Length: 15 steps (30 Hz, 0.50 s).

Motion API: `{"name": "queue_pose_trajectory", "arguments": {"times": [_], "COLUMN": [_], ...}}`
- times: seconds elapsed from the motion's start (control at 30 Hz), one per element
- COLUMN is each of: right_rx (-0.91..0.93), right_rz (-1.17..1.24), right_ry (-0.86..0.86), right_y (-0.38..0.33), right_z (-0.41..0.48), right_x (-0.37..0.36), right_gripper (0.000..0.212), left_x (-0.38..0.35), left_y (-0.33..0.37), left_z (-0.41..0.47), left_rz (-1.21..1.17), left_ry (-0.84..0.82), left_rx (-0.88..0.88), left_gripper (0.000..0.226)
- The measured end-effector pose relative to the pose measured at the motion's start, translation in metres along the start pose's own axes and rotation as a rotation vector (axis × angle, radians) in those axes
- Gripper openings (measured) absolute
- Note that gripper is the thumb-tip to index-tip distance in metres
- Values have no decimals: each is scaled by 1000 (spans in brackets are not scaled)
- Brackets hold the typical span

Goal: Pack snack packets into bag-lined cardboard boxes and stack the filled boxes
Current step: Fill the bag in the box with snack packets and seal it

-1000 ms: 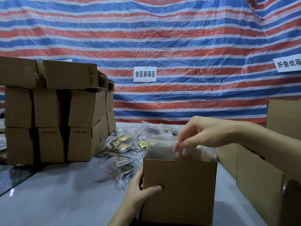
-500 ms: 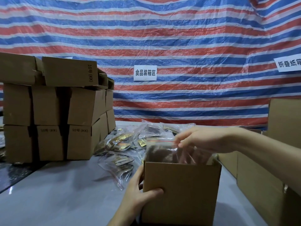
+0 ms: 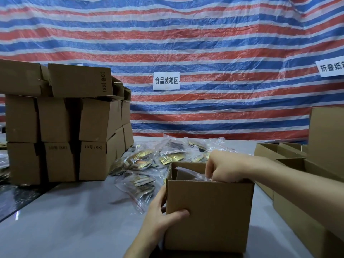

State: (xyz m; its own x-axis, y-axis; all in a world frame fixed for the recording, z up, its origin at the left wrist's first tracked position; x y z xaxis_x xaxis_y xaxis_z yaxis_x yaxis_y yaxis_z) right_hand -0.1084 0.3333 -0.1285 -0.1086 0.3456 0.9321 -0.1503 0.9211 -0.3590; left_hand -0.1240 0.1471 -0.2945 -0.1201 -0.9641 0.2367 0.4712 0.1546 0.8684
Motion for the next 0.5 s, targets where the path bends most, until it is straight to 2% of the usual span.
{"name": "queue_pose_trajectory", "arguments": {"times": [0.2,0.3,0.37,0.5], "right_rx": [111,177,222,253], "right_rz": [-87,-161,-110,65], "right_ry": [217,335,291,13], "right_y": [-8,-13,-14,-17], "right_z": [-5,-5,-5,-2], "right_x": [0,-1,-2,-7], "right_gripper": [20,22,22,21], "left_x": [-1,-2,-2,-2], "left_y": [1,0,0,2], "left_z": [-1,-1,-1,-2], "left_rz": [-15,-18,-17,-9], "left_ry": [26,35,40,43], "left_rx": [0,4,10,11], "left_gripper": [57,64,69,68]}}
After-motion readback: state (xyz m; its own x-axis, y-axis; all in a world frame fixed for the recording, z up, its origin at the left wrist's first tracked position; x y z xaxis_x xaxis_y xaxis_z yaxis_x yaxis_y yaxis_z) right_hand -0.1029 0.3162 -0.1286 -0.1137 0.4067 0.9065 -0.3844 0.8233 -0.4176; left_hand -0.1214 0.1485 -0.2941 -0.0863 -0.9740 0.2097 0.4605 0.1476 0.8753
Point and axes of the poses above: each hand's wrist, its own z-axis towards the middle knuckle, its own x-axis out of the back of the hand, y = z × x, the point moved 3 cm from there along z, towards the middle knuckle, and after that the axes turned 12 degrees about z, right-handed, at the moved point
